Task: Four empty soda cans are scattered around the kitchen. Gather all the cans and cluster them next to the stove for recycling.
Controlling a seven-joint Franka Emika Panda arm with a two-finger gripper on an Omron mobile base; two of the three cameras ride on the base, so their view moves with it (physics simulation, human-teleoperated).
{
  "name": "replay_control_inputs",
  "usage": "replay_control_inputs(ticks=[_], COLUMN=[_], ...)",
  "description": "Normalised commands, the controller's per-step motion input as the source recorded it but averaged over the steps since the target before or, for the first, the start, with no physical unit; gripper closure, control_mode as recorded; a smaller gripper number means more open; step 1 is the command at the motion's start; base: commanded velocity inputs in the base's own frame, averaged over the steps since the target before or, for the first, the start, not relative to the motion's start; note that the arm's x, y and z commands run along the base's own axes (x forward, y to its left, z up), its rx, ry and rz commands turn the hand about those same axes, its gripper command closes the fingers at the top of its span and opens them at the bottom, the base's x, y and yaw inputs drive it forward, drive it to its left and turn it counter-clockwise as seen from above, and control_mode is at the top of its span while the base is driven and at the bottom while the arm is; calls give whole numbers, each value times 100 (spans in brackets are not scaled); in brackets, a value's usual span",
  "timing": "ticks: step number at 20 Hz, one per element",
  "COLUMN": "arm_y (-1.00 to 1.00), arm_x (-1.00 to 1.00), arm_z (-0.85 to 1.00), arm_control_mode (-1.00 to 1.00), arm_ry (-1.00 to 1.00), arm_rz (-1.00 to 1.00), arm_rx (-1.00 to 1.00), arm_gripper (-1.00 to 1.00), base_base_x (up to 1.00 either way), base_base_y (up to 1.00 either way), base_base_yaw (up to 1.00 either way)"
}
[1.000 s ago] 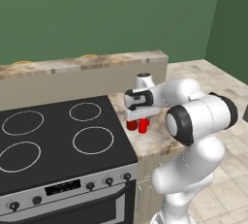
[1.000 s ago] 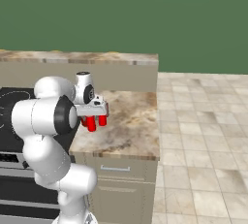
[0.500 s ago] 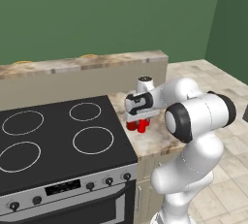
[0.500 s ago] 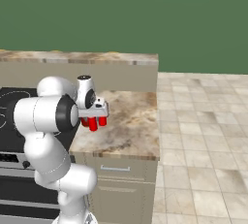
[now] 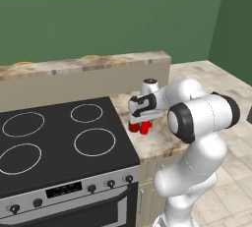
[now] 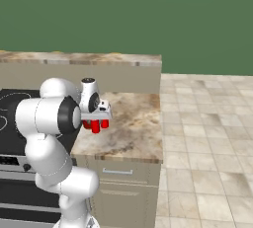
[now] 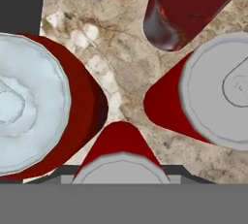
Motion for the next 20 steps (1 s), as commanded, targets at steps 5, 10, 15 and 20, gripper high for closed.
replay_control_inputs(ticks=[5, 10, 15, 20], arm_y=[-8, 0, 0, 0], arm_x=[1, -5, -11, -2], arm_z=[-18, -28, -34, -28], arm_control_mode=[-100, -100, -100, -100], arm_ry=[0, 4, 8, 1], arm_rz=[0, 0, -2, -4], arm_rx=[3, 0, 0, 0], arm_gripper=[100, -100, -100, -100], base_base_x=[0, 0, 0, 0], base_base_y=[0, 0, 0, 0], base_base_yaw=[0, 0, 0, 0])
